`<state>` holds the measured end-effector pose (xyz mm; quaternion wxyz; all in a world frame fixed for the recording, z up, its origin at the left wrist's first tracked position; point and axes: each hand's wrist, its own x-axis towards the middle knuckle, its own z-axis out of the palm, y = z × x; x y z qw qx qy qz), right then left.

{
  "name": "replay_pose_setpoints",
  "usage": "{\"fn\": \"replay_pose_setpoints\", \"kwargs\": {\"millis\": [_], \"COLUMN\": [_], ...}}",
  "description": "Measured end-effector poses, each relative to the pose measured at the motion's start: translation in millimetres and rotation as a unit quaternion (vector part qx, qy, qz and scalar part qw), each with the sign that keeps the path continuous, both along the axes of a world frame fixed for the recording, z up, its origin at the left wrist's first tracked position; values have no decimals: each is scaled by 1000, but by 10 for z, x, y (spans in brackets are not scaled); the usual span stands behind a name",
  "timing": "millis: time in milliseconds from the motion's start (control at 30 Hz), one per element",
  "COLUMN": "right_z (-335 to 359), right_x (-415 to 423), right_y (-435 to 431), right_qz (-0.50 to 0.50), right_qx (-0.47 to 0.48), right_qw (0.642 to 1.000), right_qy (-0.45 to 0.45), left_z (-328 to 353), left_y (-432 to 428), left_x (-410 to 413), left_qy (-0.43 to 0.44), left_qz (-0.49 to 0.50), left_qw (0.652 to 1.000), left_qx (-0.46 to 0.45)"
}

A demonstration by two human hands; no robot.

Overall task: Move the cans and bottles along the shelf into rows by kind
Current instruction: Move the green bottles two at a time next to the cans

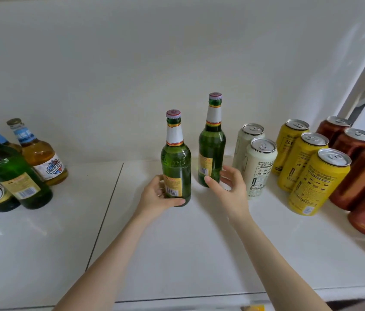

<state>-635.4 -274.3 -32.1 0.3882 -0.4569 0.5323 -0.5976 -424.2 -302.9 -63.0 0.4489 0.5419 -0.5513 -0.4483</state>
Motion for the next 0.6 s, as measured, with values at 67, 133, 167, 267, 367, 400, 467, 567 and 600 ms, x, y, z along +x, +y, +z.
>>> {"fn": "replay_pose_setpoints", "kwargs": {"millis": [67, 133, 167, 267, 367, 400, 467, 567, 600], "right_z": [23, 75, 110, 240, 329, 348, 365, 365, 362], "right_x": [24, 58, 78, 123, 106, 84, 16, -104, -141], "right_y": [63, 104, 119, 153, 210, 244, 320, 437, 473], "right_qz": [30, 72, 91, 137, 165, 167, 167, 162, 158], "right_qx": [4, 6, 7, 0, -22, -26, -26, -23, -21], "right_qw": [999, 996, 994, 988, 982, 982, 982, 984, 984], "right_qy": [22, 45, 53, 66, 87, 88, 84, 78, 76], "left_z": [6, 23, 37, 73, 88, 93, 91, 76, 71], "left_y": [22, 68, 101, 217, 357, 406, 491, 592, 620], "left_x": [-22, -56, -81, -168, -258, -294, -369, -488, -525], "left_qy": [-5, -1, 1, 9, 18, 21, 24, 27, 28], "left_qz": [2, -3, -7, -20, -36, -41, -46, -47, -48], "left_qw": [1000, 1000, 1000, 1000, 999, 999, 999, 998, 998], "left_qx": [-2, 1, 2, 2, 3, 5, 8, 13, 15]}}
